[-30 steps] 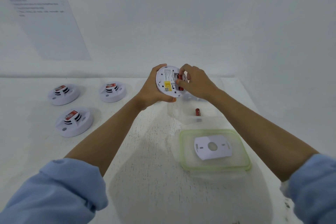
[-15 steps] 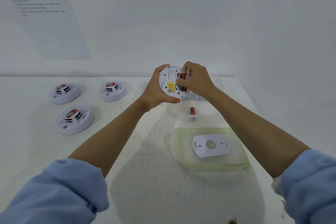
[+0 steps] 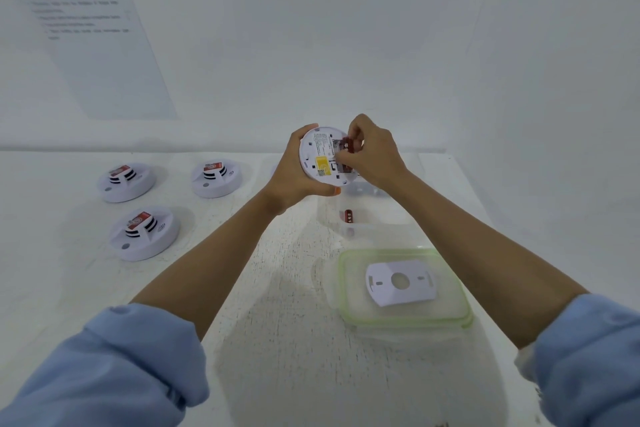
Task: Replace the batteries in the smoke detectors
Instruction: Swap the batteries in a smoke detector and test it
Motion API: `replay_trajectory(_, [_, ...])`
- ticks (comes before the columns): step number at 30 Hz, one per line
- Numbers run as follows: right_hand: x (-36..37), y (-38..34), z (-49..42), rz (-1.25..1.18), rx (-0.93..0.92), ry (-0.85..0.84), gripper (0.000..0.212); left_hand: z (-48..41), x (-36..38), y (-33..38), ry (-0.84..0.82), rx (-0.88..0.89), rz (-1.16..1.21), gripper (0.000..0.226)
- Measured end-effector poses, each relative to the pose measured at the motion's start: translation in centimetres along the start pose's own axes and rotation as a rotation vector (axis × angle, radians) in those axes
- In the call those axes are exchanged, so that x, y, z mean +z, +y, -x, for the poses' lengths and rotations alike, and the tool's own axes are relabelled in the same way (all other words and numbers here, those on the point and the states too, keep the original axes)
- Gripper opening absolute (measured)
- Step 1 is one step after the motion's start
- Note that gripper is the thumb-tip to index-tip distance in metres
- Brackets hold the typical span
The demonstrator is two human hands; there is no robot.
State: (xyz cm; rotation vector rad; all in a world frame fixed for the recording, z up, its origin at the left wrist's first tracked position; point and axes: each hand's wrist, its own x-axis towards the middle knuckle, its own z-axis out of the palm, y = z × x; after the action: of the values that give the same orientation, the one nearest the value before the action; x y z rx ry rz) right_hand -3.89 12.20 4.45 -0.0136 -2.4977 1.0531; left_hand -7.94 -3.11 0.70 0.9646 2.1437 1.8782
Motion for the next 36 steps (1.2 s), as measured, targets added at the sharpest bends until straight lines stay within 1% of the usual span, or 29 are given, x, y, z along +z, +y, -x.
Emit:
replay_trajectory(2, [-0.2, -0.3, -0.1, 0.070, -0.003, 0.013, 0.032, -0.1, 0.1, 0.1, 0.002, 0.007, -0.011, 0.102])
replay_trajectory(3, [-0.3, -0.4, -0.1, 0.087, -0.009, 0.025, 0.034, -0.2, 0.2, 0.0, 0.004, 0.010, -0.015, 0.102])
replay_trajectory(6, [-0.6, -0.5, 0.1, 0.015, -0.007, 0.140, 0.025, -0.2, 0.3, -0.1, 0.005, 0.014, -0.019, 0.103])
replay_trajectory(8, [-1.2, -0.4, 0.1, -0.105, 0.102, 0.237, 0.019, -0.2, 0.0, -0.3, 0.007, 0.009, -0.031, 0.104])
replay_trajectory(9, [-1.5, -0.1, 0.0, -0.142, 0.182, 0.240, 0.019, -0.3, -0.1, -0.5, 0.010, 0.005, -0.035, 0.105])
replay_trajectory(10, [-2.0, 0.3, -0.1, -0.122, 0.265, 0.188, 0.020, -0.3, -0.3, -0.6, 0.015, 0.003, -0.034, 0.104])
replay_trajectory(11, [-2.3, 0.8, -0.2, -0.025, 0.346, 0.067, 0.020, -0.3, -0.5, -0.8, 0.021, 0.001, -0.032, 0.102])
replay_trajectory(13, [-2.2, 1.5, 0.4, 0.189, 0.486, -0.277, 0.012, -0.4, -0.8, -0.9, 0.025, 0.002, -0.033, 0.100])
replay_trajectory(14, [-1.7, 1.7, 0.9, 0.234, 0.543, -0.411, 0.012, -0.5, -0.8, -0.9, 0.024, 0.005, -0.035, 0.100])
replay_trajectory(15, [-1.1, 2.1, 1.3, 0.247, 0.570, -0.495, 0.016, -0.6, -0.9, -0.9, 0.022, 0.007, -0.037, 0.101])
replay_trajectory(16, [-0.5, 2.4, 1.6, 0.230, 0.577, -0.535, 0.017, -0.6, -0.9, -0.9, 0.017, 0.008, -0.038, 0.101])
replay_trajectory(18, [0.2, 2.6, 1.6, 0.167, 0.561, -0.575, 0.015, -0.8, -0.9, -0.8, 0.010, 0.006, -0.030, 0.101])
replay_trajectory(20, [-0.4, 2.4, 1.0, 0.172, 0.529, -0.613, 0.016, -1.0, -0.9, -0.8, 0.008, 0.003, -0.023, 0.100])
replay_trajectory(21, [-0.9, 2.3, 0.4, 0.168, 0.513, -0.595, 0.015, -1.1, -1.0, -0.8, 0.011, 0.003, -0.024, 0.099])
replay_trajectory(23, [-2.0, 2.2, -1.0, 0.084, 0.489, -0.473, 0.017, -1.4, -1.2, -0.8, 0.023, -0.003, -0.024, 0.099])
replay_trajectory(24, [-2.3, 2.4, -1.8, 0.091, 0.442, -0.399, 0.019, -1.6, -1.4, -0.9, 0.029, -0.009, -0.018, 0.100])
replay_trajectory(26, [-2.1, 2.9, -3.1, 0.218, 0.316, -0.318, 0.025, -2.0, -1.7, -1.0, 0.030, -0.020, -0.003, 0.101])
replay_trajectory(27, [-1.6, 3.4, -3.9, 0.286, 0.264, -0.330, 0.030, -2.2, -1.8, -1.1, 0.029, -0.022, 0.003, 0.101])
replay_trajectory(28, [-0.9, 4.1, -4.5, 0.342, 0.232, -0.377, 0.036, -2.4, -1.8, -1.2, 0.028, -0.023, 0.007, 0.099])
replay_trajectory(30, [0.7, 5.7, -5.8, 0.399, 0.231, -0.503, 0.046, -2.8, -1.9, -1.5, 0.027, -0.022, 0.018, 0.098])
replay_trajectory(32, [2.0, 6.8, -6.7, 0.415, 0.264, -0.587, 0.051, -3.2, -2.0, -1.8, 0.021, -0.025, 0.032, 0.095])
replay_trajectory(34, [3.1, 7.5, -7.4, 0.430, 0.250, -0.628, 0.049, -3.5, -2.0, -2.2, 0.009, -0.030, 0.040, 0.095])
replay_trajectory(36, [3.9, 7.7, -7.8, 0.470, 0.211, -0.659, 0.039, -3.8, -2.0, -2.5, 0.000, -0.035, 0.041, 0.096])
